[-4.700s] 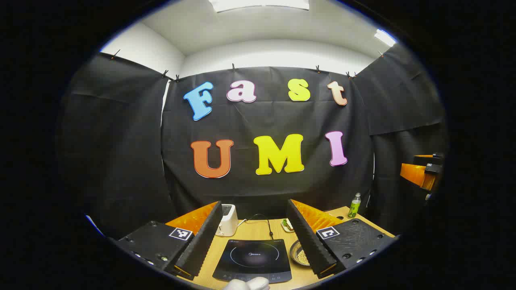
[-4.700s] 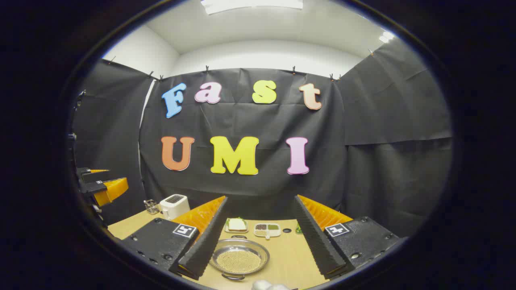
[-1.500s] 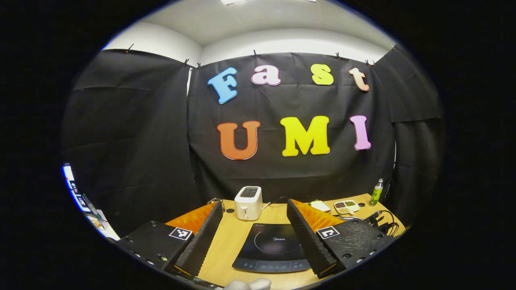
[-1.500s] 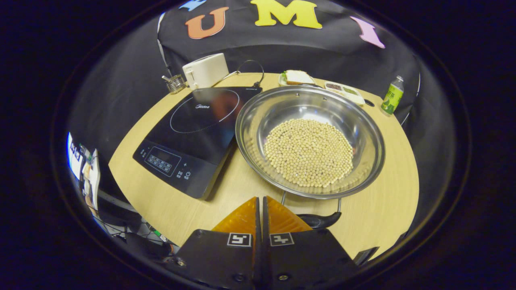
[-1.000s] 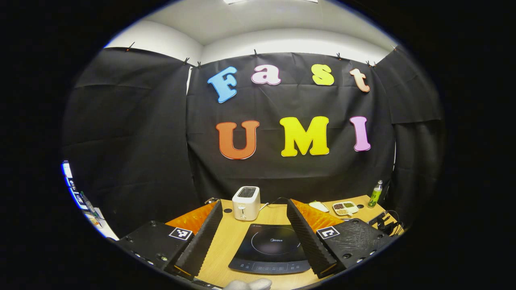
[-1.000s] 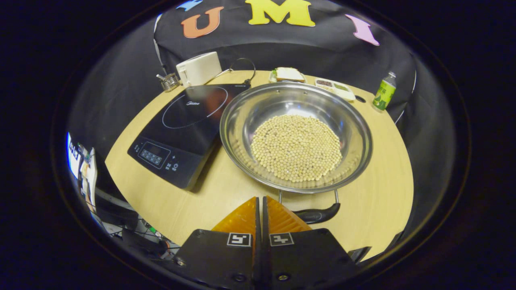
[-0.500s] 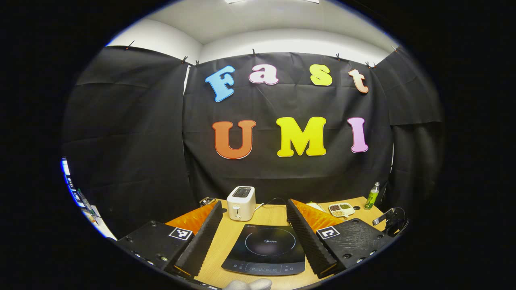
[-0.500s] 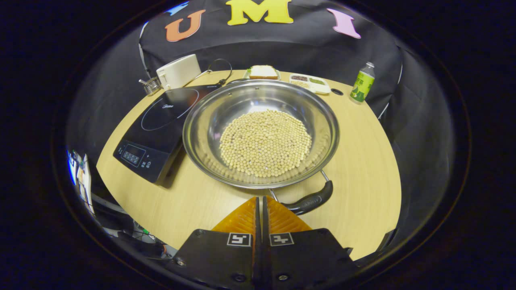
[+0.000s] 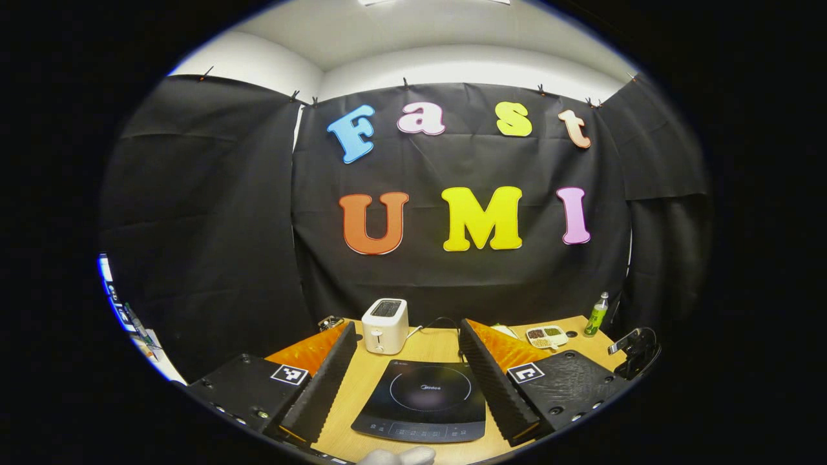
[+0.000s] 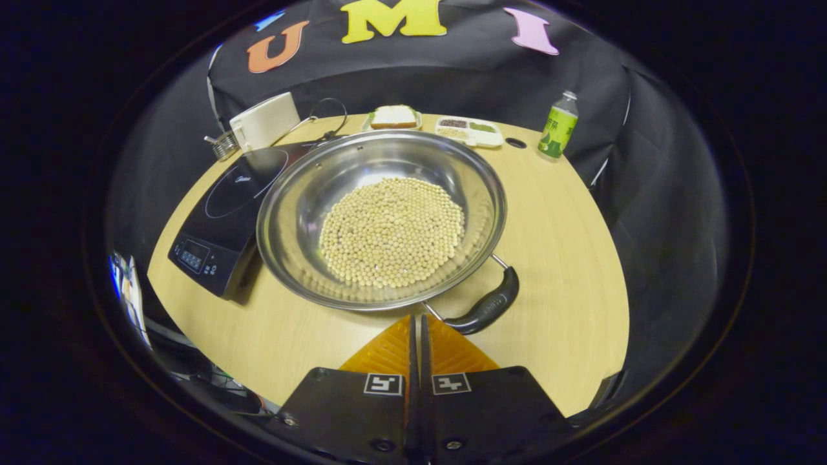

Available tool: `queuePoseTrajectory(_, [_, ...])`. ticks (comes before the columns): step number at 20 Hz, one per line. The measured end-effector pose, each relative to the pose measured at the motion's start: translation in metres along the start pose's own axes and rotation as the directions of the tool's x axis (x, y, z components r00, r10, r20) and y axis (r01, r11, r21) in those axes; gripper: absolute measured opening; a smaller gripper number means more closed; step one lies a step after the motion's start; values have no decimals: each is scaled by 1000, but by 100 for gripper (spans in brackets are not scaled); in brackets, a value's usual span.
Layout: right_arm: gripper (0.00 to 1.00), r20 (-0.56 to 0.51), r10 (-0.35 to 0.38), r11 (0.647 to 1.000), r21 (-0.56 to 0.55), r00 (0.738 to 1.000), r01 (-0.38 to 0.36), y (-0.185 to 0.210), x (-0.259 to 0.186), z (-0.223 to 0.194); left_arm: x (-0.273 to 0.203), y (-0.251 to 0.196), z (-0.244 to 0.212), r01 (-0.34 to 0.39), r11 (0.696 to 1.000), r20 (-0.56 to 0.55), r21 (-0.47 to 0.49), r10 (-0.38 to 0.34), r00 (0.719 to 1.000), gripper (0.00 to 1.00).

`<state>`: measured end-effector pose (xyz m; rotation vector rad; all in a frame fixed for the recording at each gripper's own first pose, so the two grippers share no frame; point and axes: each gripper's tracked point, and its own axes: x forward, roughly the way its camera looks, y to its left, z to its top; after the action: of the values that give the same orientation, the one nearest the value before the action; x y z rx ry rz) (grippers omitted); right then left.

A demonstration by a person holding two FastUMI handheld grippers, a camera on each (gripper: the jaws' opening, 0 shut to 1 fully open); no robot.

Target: First push the handle of the pot to place it horizontally, then grasp the pot with both hands and set it on the induction cooktop.

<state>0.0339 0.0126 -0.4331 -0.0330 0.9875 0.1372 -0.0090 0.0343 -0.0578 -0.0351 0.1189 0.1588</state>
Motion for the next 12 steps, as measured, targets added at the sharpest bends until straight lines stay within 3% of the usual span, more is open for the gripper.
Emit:
queuePoseTrajectory(1, [0, 1, -5, 1000, 4, 1000, 5, -4, 1, 0, 0, -1, 0, 0, 1000, 0, 2, 0, 1000, 96])
queuePoseTrajectory(12, [4, -2, -41, 999, 12, 999, 41, -47, 10, 12, 6, -17, -2, -6, 1000, -7, 8, 6, 1000, 96])
